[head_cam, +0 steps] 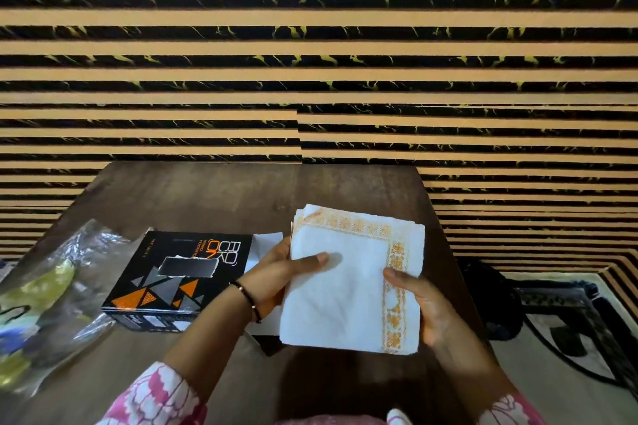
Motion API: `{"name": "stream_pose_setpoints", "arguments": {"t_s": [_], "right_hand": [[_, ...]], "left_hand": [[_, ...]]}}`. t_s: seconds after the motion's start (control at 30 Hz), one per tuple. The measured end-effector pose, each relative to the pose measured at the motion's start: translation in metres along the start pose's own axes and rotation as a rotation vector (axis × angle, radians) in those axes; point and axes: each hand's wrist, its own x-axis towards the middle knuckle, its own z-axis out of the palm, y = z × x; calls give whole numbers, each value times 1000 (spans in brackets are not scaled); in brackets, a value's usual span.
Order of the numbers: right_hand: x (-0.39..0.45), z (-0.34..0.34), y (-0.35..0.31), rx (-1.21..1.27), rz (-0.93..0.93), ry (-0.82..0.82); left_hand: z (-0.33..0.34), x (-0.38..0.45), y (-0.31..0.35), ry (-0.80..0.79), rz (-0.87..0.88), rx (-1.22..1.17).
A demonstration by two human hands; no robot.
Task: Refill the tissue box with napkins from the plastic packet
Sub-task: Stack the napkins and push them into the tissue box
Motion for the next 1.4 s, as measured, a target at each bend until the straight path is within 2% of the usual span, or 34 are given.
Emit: {"name": "stream_pose_setpoints", "arguments": {"t_s": [0.17, 0.37, 0.6, 0.73, 0.8, 0.93, 1.07, 1.13, 1.2, 1.27, 1.4], "right_hand": [[6, 13, 0, -58, 35, 27], [5, 16, 14, 190, 59, 11], [1, 38, 14, 37, 108, -19], [4, 41, 14, 68, 100, 27], [1, 47, 11, 66, 102, 25], [1, 50, 12, -3, 89, 150], [6, 46, 13, 51, 10, 243], [8, 38, 15, 101, -41, 281], [6, 34, 14, 121, -70, 284], [7, 33, 13, 133, -72, 273], [8, 32, 16, 181, -26, 248]], "left_hand": [[-13, -2, -2, -30, -26, -75], [-30, -8, -3, -98, -61, -216], [-46, -11, 9, -82, -59, 27], [-55, -17, 14, -160, -109, 143], [-57, -21, 16, -142, -100, 190], [-54, -23, 20, -61, -54, 322], [-71, -20, 25, 66, 54, 615], [-95, -16, 30, 89, 105, 1003], [-119, -9, 31, 62, 53, 1460], [-133, 0, 24, 2, -42, 1742], [-139, 15, 14, -115, -172, 1916]]}}
